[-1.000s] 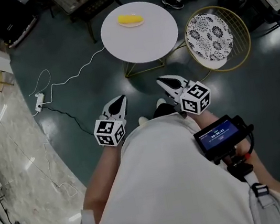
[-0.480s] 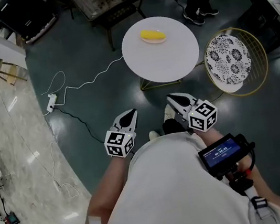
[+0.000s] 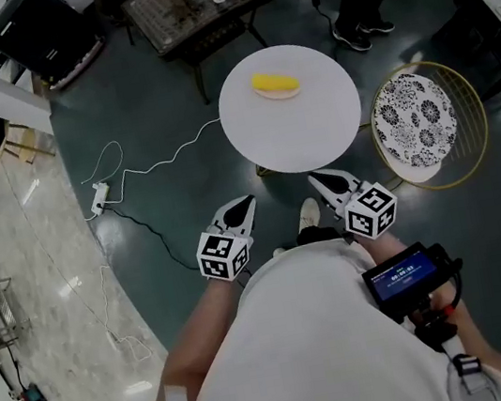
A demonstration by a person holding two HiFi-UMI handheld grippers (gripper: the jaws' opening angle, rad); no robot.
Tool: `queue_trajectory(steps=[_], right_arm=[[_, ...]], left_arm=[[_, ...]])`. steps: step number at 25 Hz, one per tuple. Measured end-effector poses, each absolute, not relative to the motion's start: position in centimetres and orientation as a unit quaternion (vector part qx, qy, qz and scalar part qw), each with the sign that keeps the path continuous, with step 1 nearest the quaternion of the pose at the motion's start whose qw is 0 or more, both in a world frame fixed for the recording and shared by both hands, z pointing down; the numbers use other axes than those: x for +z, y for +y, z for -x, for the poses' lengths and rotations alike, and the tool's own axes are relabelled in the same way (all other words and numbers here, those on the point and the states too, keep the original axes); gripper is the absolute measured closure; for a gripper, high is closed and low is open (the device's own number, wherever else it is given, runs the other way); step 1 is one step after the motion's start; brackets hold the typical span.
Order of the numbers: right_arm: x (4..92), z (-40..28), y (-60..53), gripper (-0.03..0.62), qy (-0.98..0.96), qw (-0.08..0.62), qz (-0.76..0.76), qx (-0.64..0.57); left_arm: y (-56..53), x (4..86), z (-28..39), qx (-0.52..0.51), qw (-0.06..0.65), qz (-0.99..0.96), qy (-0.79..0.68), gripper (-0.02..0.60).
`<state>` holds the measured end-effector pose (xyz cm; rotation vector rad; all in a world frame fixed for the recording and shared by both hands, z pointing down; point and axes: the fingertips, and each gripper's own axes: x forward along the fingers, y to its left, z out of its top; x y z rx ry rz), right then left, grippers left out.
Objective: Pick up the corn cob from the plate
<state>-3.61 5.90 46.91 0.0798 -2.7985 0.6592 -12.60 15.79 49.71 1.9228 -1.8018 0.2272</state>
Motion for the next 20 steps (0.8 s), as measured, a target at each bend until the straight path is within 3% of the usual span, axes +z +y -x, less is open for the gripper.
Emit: queue_trajectory(steps=[13,20], right_arm=[[46.3,5.5,-5.0,0.588,-0.965,0.135,-0.008,0.225],[47.0,5.2,-6.3,0.588,-0.965,0.126,-0.004,0.231]], left_arm=[[3.6,48.5,14.2,0.1,0.262,-0.7,-0.656,0.574],[3.0,48.7,14.2,0.116,0.258,-0.694,-0.663,0.574]])
